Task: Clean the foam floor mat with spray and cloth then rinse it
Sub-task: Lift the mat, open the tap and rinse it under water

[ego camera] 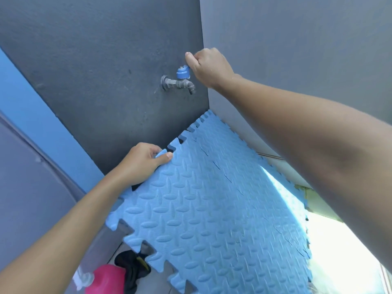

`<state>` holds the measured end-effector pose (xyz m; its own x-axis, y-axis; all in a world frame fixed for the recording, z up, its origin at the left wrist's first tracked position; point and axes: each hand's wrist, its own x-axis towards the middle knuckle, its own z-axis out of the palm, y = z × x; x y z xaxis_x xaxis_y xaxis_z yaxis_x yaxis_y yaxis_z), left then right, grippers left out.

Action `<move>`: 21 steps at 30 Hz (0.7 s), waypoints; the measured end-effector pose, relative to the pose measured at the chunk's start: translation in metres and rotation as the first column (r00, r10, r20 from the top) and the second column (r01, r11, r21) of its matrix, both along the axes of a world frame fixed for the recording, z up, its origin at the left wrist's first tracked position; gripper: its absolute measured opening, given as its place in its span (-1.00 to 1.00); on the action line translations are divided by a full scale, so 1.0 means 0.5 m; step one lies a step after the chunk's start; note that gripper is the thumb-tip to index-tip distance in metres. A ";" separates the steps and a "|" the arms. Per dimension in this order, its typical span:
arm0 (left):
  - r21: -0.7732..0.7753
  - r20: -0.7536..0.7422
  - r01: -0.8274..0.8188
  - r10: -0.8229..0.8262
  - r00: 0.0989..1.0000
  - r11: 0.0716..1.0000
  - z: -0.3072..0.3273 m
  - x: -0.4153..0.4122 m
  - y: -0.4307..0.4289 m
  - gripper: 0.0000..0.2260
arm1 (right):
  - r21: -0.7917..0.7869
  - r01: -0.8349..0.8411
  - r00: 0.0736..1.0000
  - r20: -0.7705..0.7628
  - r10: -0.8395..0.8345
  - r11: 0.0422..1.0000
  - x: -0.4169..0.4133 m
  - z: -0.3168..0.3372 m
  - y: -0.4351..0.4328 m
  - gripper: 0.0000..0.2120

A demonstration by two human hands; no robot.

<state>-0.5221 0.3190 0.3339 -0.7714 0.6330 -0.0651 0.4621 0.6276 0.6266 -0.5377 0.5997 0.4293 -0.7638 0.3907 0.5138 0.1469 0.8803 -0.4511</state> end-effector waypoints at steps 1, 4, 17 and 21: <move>-0.013 -0.034 0.004 -0.004 0.999 1.000 0.011 -0.004 0.004 -0.57 | 0.002 0.028 1.000 -0.011 -0.028 1.000 0.001 -0.003 0.001 -0.51; -0.048 -0.116 0.015 -0.021 0.993 0.999 0.038 -0.005 0.013 -0.57 | -0.002 0.100 0.995 -0.025 -0.100 0.995 0.010 -0.007 0.003 -0.46; -0.124 -0.336 -0.078 0.033 0.941 0.989 0.007 0.019 -0.045 -0.60 | -0.575 -0.144 0.970 -0.244 0.000 0.805 0.079 -0.225 -0.026 -0.42; -0.064 -0.379 -0.058 0.029 0.925 0.996 0.033 0.028 -0.029 -0.68 | -0.631 -0.015 0.996 -0.077 -0.042 0.776 0.084 -0.339 -0.052 -0.41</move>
<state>-0.5083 0.3044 0.3503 -0.7746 0.6028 0.1914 0.6265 0.6897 0.3632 -0.4958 0.5737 0.2598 -0.7226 0.6590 0.2088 0.0940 0.3929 -0.9148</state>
